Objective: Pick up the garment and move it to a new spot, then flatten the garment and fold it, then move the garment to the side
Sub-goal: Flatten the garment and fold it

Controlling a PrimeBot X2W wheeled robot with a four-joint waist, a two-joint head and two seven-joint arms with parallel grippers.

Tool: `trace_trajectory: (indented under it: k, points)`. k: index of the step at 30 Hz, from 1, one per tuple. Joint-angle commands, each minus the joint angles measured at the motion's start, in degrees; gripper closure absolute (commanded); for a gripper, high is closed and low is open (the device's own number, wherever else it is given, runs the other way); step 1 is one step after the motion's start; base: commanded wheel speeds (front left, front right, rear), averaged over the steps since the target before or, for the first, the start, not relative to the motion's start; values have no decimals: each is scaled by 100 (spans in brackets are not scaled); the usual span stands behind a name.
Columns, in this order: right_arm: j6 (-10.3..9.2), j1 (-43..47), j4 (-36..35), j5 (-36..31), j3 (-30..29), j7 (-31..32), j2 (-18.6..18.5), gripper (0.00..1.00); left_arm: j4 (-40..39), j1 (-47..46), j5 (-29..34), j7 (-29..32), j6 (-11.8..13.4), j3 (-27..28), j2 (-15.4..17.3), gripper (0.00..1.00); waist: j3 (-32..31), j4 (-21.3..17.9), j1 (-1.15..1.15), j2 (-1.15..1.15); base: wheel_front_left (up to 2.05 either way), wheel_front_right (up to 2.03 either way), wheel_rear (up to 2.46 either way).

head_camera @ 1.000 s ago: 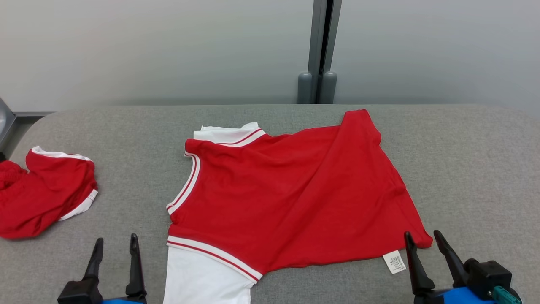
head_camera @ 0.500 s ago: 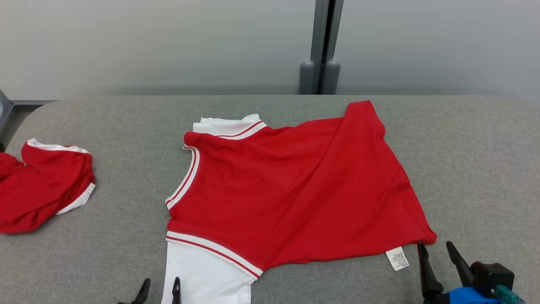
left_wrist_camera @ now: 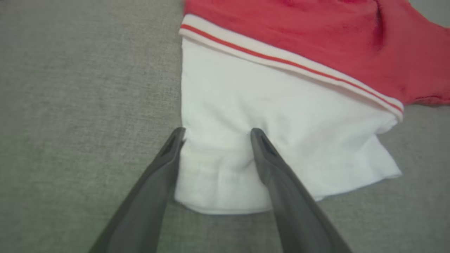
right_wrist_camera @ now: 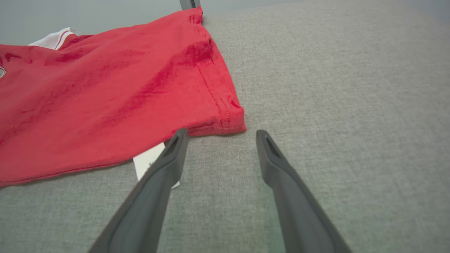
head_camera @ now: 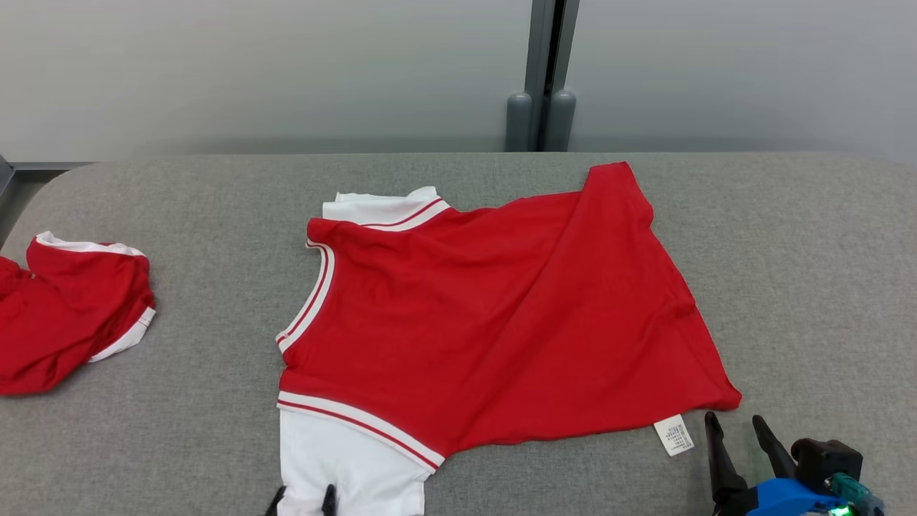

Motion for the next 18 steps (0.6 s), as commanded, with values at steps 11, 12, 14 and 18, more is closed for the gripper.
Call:
trace_trajectory:
  k: [11, 12, 14, 18]
  points:
    - [1, -599, 542, 104, 51, -30, -116, 0, 72, -380, -653, 71, -46, -836, -76, 0, 100, 58, 0, -1, 0, 0, 0]
    - [1, -654, 604, 97, 49, -29, -123, 0, 62, -401, -668, 70, -46, -827, -75, 0, 112, 69, 0, -1, 0, 0, 0]
    - [1, -753, 716, 103, 29, -29, -155, 0, 68, -419, -700, 69, -32, -837, -69, 0, 136, 90, 0, -1, 0, 0, 0]
    - [2, -968, 1057, 70, -39, -29, -190, 0, 97, -478, -727, 69, -29, -784, -44, 0, 178, 128, 0, -1, 0, 0, 0]
